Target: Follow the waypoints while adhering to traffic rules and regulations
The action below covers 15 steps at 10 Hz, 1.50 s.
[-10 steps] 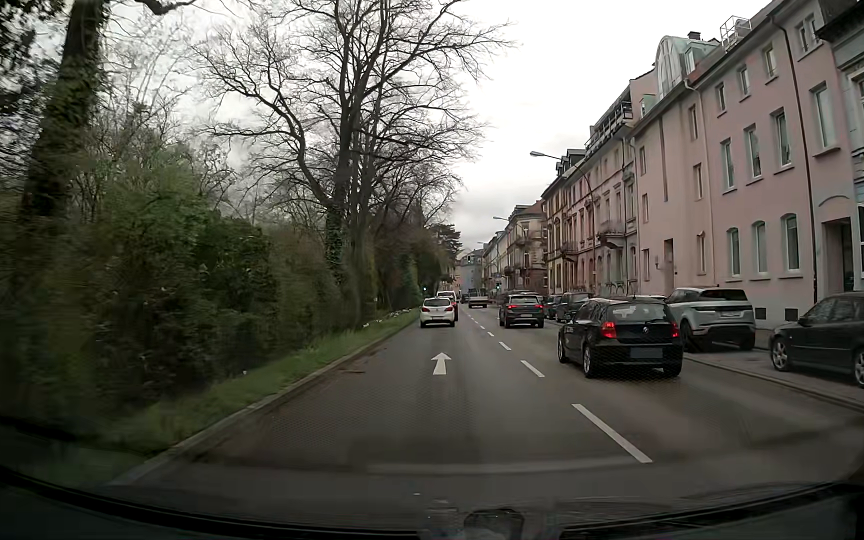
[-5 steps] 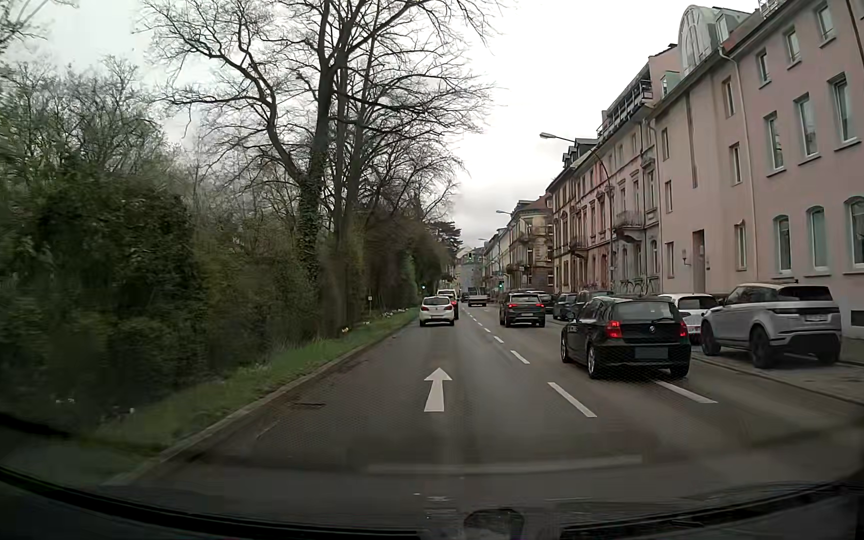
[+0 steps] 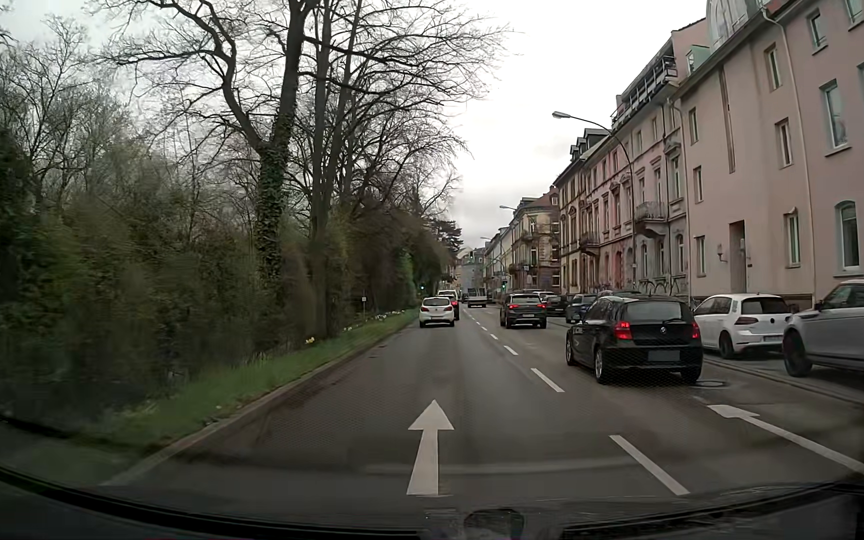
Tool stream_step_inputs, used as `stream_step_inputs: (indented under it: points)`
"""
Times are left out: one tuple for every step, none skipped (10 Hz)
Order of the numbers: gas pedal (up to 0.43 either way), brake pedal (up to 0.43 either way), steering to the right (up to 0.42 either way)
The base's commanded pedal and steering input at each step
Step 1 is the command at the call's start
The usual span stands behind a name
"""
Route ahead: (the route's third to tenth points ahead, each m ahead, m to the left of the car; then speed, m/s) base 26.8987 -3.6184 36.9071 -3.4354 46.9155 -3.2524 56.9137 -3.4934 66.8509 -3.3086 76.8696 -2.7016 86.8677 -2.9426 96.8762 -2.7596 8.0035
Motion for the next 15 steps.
stream_step_inputs:
  points:
    - [0.079,0.000,0.001]
    - [0.079,0.000,0.001]
    - [0.079,0.000,0.001]
    - [0.079,0.000,0.001]
    - [0.079,0.000,0.001]
    - [0.079,0.000,0.001]
    - [0.079,0.000,0.001]
    - [0.079,0.000,0.001]
    - [0.079,0.000,0.001]
    - [0.079,0.000,0.001]
    - [0.079,0.000,0.001]
    - [0.079,0.000,0.001]
    - [0.079,0.000,0.001]
    - [0.079,0.000,0.001]
    - [0.079,0.000,0.001]
